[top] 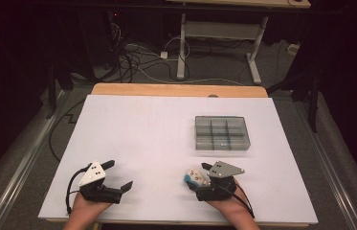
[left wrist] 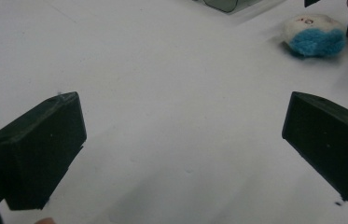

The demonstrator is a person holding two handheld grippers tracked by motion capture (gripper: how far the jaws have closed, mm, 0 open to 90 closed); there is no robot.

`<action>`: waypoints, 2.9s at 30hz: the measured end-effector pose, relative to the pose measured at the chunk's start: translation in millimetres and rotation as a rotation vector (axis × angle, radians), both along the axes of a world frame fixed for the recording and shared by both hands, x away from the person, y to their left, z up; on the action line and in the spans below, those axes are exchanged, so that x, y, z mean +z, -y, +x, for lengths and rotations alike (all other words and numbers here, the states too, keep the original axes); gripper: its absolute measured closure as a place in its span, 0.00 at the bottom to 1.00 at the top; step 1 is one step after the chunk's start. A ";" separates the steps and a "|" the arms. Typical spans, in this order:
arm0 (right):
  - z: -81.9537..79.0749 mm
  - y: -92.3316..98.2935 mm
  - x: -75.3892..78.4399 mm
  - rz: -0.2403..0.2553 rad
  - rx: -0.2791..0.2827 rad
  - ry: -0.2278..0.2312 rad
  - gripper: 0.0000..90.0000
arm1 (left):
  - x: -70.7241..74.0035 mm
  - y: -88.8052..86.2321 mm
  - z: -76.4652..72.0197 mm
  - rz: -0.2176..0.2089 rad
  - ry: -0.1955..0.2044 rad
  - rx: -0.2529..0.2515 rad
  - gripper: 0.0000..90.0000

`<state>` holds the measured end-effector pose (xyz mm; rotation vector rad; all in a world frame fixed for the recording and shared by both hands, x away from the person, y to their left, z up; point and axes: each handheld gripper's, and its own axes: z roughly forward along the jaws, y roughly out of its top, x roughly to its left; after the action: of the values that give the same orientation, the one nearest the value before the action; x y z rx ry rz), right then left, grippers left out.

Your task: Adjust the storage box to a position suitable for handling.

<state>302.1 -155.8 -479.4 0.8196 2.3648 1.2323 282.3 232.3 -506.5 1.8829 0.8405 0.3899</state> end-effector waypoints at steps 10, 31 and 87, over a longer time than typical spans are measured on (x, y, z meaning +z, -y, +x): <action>7.4 -8.3 -8.9 -0.081 0.017 -0.048 0.40 | 2.5 -4.8 8.5 -0.033 -0.035 0.003 0.00; -6.6 24.0 7.0 -0.054 -0.028 -0.035 0.56 | 3.4 -1.5 8.3 -0.001 -0.008 0.005 0.00; 75.8 167.7 15.6 0.168 -0.557 0.010 1.00 | -0.2 4.2 21.4 -0.038 -0.004 -0.044 0.01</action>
<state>377.9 -323.5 -463.8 1.4000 1.8432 1.1850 303.8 228.1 -506.8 1.8645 0.8022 0.3403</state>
